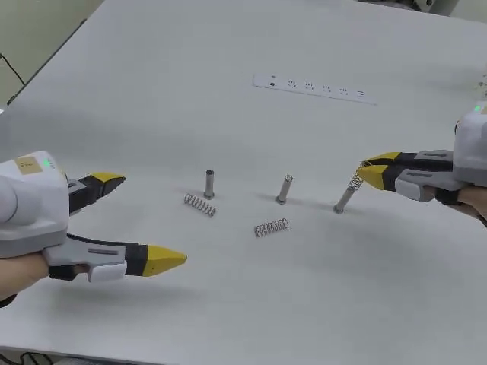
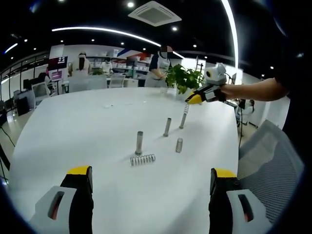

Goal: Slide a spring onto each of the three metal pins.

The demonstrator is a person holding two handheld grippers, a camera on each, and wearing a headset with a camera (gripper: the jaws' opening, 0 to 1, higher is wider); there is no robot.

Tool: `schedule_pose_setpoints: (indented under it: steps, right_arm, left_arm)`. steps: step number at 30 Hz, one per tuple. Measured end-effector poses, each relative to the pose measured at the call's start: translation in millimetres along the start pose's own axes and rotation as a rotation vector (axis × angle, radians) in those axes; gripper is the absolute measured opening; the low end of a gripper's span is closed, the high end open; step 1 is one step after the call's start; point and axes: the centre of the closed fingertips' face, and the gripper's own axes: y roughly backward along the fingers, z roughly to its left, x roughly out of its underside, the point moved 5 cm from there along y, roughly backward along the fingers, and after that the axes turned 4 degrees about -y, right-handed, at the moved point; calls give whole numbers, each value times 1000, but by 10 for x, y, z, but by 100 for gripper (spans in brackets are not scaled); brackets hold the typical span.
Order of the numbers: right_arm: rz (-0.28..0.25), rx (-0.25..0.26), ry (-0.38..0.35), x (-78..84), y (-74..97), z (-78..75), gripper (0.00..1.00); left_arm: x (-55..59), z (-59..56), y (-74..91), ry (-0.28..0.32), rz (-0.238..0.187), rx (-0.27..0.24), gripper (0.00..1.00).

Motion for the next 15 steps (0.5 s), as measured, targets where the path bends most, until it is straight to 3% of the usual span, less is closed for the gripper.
schedule_pose_setpoints:
  steps: [15]
  right_arm:
    - [28,-1,-6,135,-99,5,8]
  left_arm:
    - [22,-3,12,5,5,-3,98]
